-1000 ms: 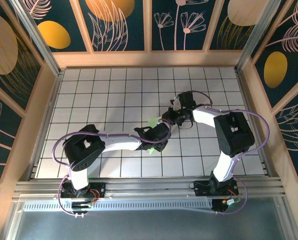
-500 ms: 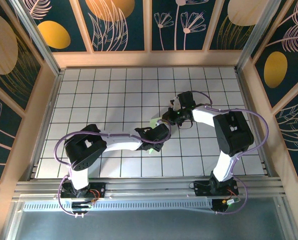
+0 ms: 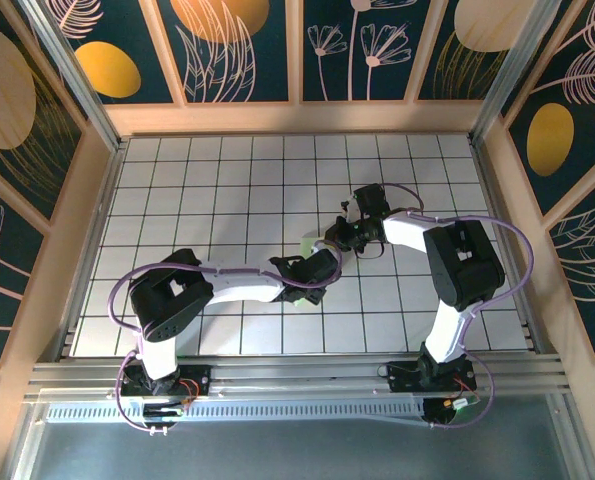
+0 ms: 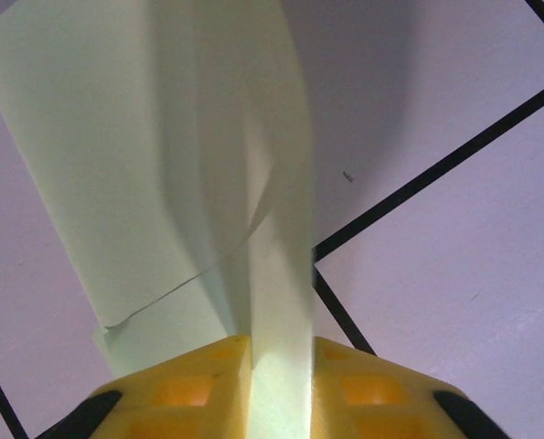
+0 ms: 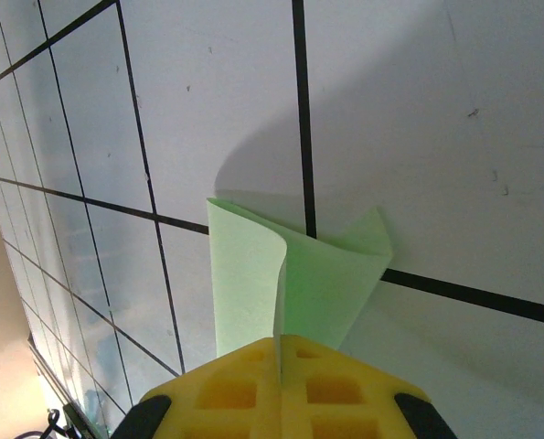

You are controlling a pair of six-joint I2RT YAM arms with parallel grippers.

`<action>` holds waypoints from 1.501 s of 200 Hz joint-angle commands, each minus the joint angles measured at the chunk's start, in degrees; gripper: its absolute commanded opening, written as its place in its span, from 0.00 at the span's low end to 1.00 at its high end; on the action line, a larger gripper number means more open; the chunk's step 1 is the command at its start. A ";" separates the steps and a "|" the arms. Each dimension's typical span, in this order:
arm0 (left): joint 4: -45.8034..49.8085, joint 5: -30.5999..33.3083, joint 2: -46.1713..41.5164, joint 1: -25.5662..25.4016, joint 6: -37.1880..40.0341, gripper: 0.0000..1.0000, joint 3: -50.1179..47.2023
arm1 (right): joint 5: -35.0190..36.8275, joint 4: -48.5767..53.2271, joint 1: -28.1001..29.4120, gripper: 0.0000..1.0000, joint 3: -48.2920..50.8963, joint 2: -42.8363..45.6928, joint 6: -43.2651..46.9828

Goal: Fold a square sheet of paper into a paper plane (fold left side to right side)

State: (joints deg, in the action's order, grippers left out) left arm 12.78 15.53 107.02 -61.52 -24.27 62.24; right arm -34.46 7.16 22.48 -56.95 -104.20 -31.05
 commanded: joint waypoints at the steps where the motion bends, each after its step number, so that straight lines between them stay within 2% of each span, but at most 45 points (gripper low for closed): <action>1: 0.50 1.22 -0.91 -0.36 -0.64 0.15 -1.02 | 0.88 0.86 -0.54 0.00 -1.05 -0.21 -0.77; 18: 0.58 1.93 -1.62 -0.36 -1.13 0.07 -1.30 | 1.53 0.97 -0.87 0.00 -0.54 0.55 -0.53; 38: 0.67 2.48 -2.92 -0.28 -1.55 0.00 -1.68 | 2.30 1.23 -1.72 0.08 0.25 1.80 0.14; 67: 0.92 0.51 -4.56 0.10 -0.95 0.00 -1.27 | 5.85 2.57 -3.66 0.22 1.47 5.81 2.63; 87: 0.50 -5.65 -5.04 1.66 -0.25 0.00 -0.59 | 9.16 2.94 -5.82 0.34 3.20 10.27 4.84; 110: -2.74 -16.10 -5.95 5.10 -1.10 0.00 -1.59 | 12.21 2.91 -8.66 0.45 6.40 15.41 7.56; 151: -10.57 -33.69 -4.36 11.72 -5.82 0.00 -4.13 | 13.33 -1.51 -11.43 0.57 14.15 23.49 9.09; 210: -27.36 -47.38 -0.15 16.81 -18.44 0.00 -8.22 | 7.36 -7.18 -11.03 0.55 21.30 25.82 7.68; 262: -46.61 -53.01 3.19 19.54 -32.69 0.00 -14.40 | 5.18 -11.94 -7.30 0.50 23.64 24.49 1.70; 300: -55.77 -54.18 4.57 20.37 -38.06 0.00 -17.31 | 5.72 -14.45 -3.87 0.47 23.80 22.28 -2.10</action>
State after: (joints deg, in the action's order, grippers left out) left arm -32.01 -35.59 110.54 -41.78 -56.14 46.39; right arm -28.40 -3.62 16.73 -33.74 -80.29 -29.43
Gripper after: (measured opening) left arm 0.044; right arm 0.476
